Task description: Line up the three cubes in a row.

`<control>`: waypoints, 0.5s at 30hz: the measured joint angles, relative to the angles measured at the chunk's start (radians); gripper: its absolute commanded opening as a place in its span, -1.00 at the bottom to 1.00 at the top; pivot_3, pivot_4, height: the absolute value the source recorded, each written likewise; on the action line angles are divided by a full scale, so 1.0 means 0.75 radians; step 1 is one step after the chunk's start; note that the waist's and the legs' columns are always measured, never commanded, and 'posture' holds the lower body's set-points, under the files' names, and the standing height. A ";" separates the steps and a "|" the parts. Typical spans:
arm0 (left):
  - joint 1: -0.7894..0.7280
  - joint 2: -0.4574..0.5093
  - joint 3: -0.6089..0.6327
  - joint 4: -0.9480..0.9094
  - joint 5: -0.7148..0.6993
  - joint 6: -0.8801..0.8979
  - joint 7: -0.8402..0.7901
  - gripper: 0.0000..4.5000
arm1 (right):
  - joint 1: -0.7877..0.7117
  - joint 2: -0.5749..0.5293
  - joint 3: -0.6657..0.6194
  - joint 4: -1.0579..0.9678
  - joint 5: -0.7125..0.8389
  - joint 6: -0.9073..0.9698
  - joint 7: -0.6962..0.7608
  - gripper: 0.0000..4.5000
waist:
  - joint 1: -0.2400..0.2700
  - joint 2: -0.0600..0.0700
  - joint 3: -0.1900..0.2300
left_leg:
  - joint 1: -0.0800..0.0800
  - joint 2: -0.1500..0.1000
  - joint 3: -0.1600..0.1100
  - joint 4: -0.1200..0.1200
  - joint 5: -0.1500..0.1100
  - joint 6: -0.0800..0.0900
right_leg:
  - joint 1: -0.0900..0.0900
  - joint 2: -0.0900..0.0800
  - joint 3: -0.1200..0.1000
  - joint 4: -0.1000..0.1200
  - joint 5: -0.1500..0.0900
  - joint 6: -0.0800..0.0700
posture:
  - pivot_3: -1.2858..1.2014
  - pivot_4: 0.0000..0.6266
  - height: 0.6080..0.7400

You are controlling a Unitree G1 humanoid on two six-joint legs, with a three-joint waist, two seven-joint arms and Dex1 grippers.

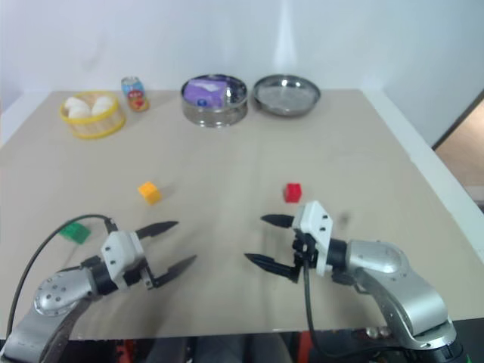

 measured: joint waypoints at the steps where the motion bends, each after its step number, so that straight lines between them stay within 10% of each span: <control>1: 0.000 0.000 0.000 0.000 0.000 0.000 0.000 0.94 | 0.000 0.000 0.000 0.000 0.000 0.000 0.000 1.00 | 0.000 0.000 0.000 | 0.000 0.000 0.000 0.000 0.000 0.000 | 0.000 0.000 0.000 0.000 0.000 0.000 | 0.03 -0.52 1.00; 15: 0.009 -0.046 0.033 -0.003 -0.203 0.098 -0.003 0.94 | 0.027 0.016 -0.003 0.048 -0.012 -0.091 0.056 1.00 | 0.000 0.000 0.000 | 0.001 0.000 0.000 0.000 0.000 0.000 | 0.000 0.001 0.000 0.000 0.001 0.000 | 0.03 -0.52 1.00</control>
